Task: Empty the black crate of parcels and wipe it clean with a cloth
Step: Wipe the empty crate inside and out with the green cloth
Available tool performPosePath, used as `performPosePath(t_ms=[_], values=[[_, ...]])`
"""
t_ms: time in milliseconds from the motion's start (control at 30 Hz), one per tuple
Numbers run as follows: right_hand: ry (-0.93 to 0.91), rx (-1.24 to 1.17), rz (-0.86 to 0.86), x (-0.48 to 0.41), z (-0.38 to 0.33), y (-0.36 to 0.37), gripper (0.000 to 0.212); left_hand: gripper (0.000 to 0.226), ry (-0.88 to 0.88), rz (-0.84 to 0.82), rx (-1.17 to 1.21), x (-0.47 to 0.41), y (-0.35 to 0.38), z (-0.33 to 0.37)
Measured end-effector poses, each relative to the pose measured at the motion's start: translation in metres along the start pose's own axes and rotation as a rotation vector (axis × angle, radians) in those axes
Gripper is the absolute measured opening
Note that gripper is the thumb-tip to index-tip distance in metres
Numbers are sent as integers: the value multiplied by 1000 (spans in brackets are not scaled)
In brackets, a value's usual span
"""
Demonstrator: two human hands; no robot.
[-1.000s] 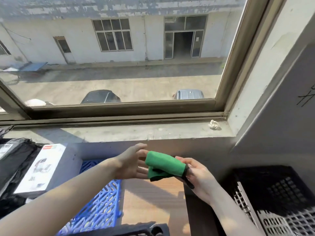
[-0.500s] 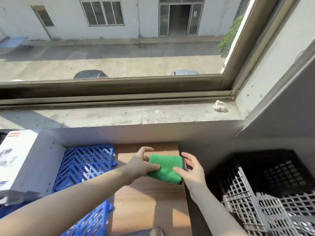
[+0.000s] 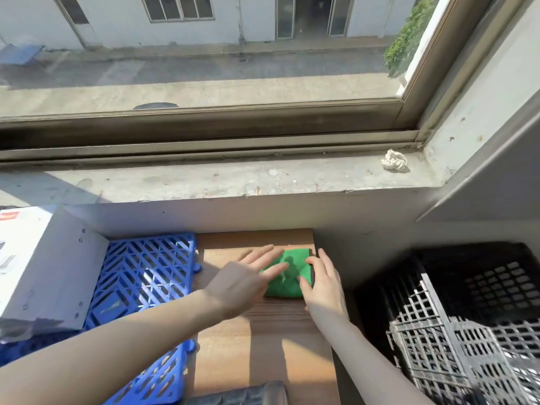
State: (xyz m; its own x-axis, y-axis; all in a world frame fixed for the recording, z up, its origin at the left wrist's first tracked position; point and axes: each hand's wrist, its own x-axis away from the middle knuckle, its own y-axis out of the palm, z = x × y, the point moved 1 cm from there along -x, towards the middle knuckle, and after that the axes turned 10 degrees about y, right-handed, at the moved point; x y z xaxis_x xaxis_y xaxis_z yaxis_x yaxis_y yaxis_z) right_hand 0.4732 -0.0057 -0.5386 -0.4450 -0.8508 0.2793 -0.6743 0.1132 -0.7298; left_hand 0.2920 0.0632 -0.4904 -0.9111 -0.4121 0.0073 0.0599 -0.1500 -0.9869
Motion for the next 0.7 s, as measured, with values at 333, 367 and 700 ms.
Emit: performPosePath(t_ms=[333,367,700], values=[[-234,541,10,35,16,14,61,78,-21,-496,-132,8,20,8],[-233,564,-1,34,18,17,63,78,-30,-500,-133,8,22,8],[-277,580,-126,27,-8,-3,84,68,46,-486,-156,3,-20,-14]])
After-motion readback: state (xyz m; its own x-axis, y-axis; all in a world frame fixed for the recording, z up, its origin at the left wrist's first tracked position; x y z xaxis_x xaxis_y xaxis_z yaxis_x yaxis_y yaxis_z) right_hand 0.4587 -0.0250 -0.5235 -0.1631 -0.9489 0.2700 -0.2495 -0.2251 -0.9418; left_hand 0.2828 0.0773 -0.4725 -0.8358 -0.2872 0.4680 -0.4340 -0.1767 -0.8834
